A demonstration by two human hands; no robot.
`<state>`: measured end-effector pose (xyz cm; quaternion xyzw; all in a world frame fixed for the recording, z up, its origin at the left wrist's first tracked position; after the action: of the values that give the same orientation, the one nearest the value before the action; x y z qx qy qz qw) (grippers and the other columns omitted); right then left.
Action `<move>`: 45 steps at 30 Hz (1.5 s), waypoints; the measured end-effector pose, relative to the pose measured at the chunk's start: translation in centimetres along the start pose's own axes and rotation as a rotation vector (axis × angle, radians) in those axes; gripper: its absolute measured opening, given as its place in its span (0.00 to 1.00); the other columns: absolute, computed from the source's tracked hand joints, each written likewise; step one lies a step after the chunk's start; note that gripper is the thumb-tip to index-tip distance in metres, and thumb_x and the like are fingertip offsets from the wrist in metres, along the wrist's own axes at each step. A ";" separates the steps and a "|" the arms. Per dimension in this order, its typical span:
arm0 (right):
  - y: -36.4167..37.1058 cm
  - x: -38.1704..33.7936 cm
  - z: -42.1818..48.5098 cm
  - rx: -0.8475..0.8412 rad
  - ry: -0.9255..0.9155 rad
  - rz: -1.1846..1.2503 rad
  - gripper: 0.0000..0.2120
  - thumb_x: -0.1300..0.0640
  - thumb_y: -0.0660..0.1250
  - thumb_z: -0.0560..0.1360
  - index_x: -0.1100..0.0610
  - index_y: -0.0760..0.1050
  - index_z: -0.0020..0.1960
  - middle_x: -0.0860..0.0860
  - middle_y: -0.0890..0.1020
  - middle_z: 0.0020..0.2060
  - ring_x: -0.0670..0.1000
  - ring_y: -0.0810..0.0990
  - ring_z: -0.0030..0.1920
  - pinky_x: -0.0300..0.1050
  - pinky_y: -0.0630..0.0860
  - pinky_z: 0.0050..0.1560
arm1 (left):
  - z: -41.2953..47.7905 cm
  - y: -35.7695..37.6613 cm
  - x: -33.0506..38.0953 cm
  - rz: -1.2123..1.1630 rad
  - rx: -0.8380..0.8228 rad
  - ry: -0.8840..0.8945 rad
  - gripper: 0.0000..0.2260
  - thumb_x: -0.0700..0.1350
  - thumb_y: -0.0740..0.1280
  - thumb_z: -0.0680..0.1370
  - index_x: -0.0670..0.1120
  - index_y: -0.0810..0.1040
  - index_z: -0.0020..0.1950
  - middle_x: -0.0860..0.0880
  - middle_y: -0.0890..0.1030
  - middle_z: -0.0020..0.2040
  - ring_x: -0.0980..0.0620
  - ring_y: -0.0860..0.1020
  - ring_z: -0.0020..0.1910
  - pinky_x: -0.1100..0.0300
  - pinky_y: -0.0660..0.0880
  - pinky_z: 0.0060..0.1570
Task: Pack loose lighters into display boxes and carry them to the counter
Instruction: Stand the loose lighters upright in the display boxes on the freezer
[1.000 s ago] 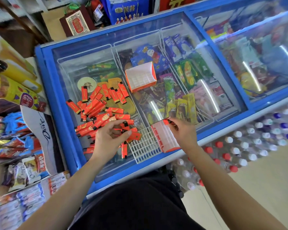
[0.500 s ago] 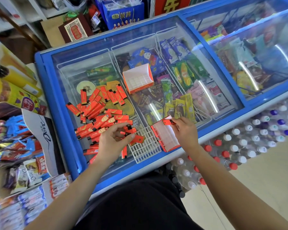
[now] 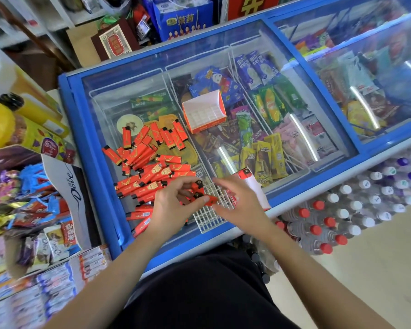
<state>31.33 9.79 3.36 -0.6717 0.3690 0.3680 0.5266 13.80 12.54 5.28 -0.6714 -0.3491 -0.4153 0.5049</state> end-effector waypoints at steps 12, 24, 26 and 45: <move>2.4 1.8 -1.1 0.025 0.172 0.286 0.16 0.60 0.72 0.77 0.48 0.78 0.63 0.45 0.85 0.53 0.45 0.83 0.54 0.38 0.78 0.54 | 0.5 1.2 -1.1 -0.207 -0.203 -0.102 0.19 0.36 0.75 0.75 0.51 0.81 0.64 0.56 0.85 0.54 0.50 0.84 0.46 0.58 0.82 0.47; -4.2 7.1 -3.4 0.445 0.363 0.263 0.04 0.56 0.66 0.80 0.49 0.78 0.47 0.45 0.75 0.45 0.50 0.78 0.46 0.49 0.78 0.48 | 2.2 3.5 -1.2 -0.097 -0.105 0.000 0.09 0.41 0.77 0.74 0.47 0.85 0.52 0.55 0.85 0.43 0.54 0.84 0.42 0.60 0.81 0.46; -5.7 7.3 -3.2 0.477 0.349 0.184 0.03 0.56 0.68 0.79 0.49 0.79 0.48 0.46 0.73 0.48 0.46 0.77 0.49 0.43 0.76 0.49 | 3.4 4.6 -0.6 -0.025 -0.122 0.085 0.09 0.40 0.77 0.74 0.46 0.86 0.53 0.55 0.86 0.44 0.55 0.84 0.42 0.59 0.82 0.47; -6.1 9.3 -2.8 0.600 0.326 -0.063 0.06 0.61 0.70 0.78 0.52 0.78 0.53 0.42 0.81 0.43 0.44 0.81 0.45 0.37 0.78 0.52 | 8.2 12.8 0.2 0.483 -0.317 0.614 0.09 0.41 0.76 0.75 0.46 0.86 0.54 0.51 0.83 0.46 0.52 0.80 0.46 0.61 0.75 0.47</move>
<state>41.29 7.09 -1.69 -0.5479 0.5190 0.1146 0.6460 26.92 17.37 -0.65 -0.6484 0.0534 -0.5143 0.5588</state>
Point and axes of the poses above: each hand's wrist, its own z-axis towards the middle knuckle, its own y-axis out of the palm, x = y × z, the point moved 9 cm from there along z, towards the middle knuckle
